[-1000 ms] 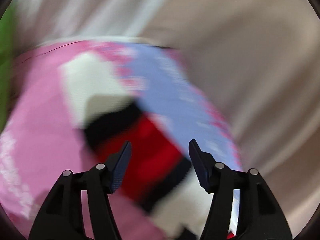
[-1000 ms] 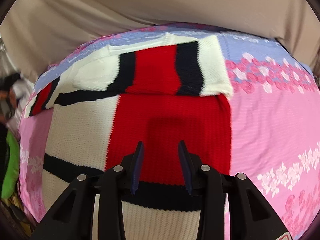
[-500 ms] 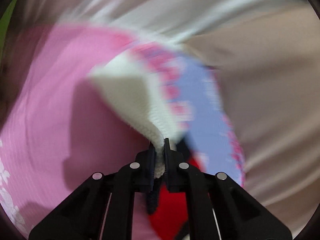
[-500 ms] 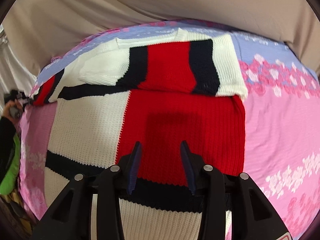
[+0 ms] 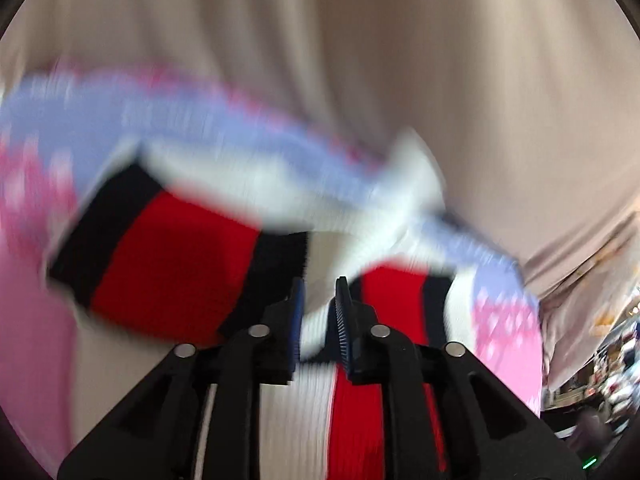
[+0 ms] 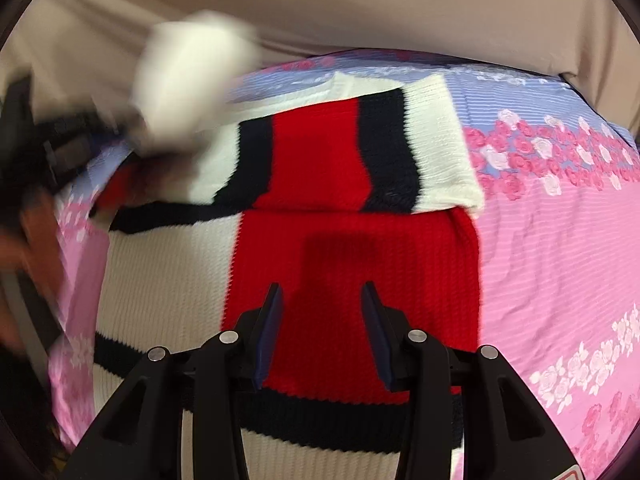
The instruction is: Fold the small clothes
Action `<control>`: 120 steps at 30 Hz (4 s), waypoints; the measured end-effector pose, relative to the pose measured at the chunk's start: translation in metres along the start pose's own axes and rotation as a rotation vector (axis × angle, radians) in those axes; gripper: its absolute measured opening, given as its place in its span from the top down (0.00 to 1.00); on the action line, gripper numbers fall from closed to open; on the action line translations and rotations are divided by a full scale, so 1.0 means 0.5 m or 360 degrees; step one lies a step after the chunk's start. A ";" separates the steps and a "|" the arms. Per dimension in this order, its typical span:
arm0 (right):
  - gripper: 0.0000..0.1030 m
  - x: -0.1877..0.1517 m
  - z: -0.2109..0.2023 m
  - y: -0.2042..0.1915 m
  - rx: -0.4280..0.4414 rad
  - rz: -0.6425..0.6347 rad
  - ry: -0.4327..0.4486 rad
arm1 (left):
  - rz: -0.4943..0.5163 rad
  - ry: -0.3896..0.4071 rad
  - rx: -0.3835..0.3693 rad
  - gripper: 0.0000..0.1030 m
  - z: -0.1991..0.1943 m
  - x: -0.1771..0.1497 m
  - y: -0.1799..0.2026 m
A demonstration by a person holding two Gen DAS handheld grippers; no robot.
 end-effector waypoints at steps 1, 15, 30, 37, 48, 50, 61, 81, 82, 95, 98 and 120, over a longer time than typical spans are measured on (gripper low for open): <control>0.61 0.004 -0.004 0.011 0.0006 0.0020 0.0007 | -0.0088 -0.0034 0.0009 0.78 0.009 -0.027 -0.025; 0.54 0.194 0.153 0.016 0.0300 0.0341 -0.0103 | -0.0981 0.0133 -0.0019 0.55 -0.046 0.014 -0.340; 0.91 0.368 -0.067 -0.014 0.0466 0.0173 0.0448 | -0.1113 0.0172 -0.0121 0.91 -0.041 0.048 -0.324; 0.91 0.272 0.115 0.142 0.0263 0.0425 0.0078 | -0.1093 0.0074 0.0005 0.89 0.016 0.007 -0.305; 0.92 0.233 0.174 0.190 0.0213 0.0502 -0.0033 | -0.1021 0.0078 0.0133 0.92 0.031 0.008 -0.332; 0.92 0.229 0.168 0.197 0.0269 0.0569 0.0007 | -0.0943 0.0093 0.0178 0.92 0.030 0.011 -0.327; 0.79 0.310 0.034 0.036 0.0101 0.0106 0.0193 | -0.0729 0.0185 0.0200 0.91 0.027 0.006 -0.315; 0.97 0.436 0.345 -0.575 0.0412 -0.1112 -0.0264 | -0.0682 0.0157 0.0055 0.91 0.032 0.008 -0.319; 0.97 0.458 0.337 -0.577 0.0421 -0.1078 -0.0218 | -0.0672 0.0157 0.0056 0.91 0.032 0.007 -0.318; 0.92 0.471 0.256 -0.520 0.0499 -0.0745 -0.0058 | -0.0673 0.0147 0.0065 0.91 0.032 0.008 -0.318; 0.86 0.433 0.181 -0.395 0.0550 -0.0500 0.0017 | -0.0669 0.0141 0.0065 0.91 0.032 0.008 -0.319; 1.00 0.207 0.177 0.162 0.0020 0.0324 -0.0102 | -0.0498 0.0093 0.0411 0.91 0.038 0.031 -0.308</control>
Point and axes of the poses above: each gripper's, at about its wrist camera, not at the fingertips, and z roughly the way its jaws point, y to its right, x to its top, the point moved 9 cm from there along z, roughly the way its jaws point, and after that the axes turned 8 degrees about -y, right-handed, at the moved point
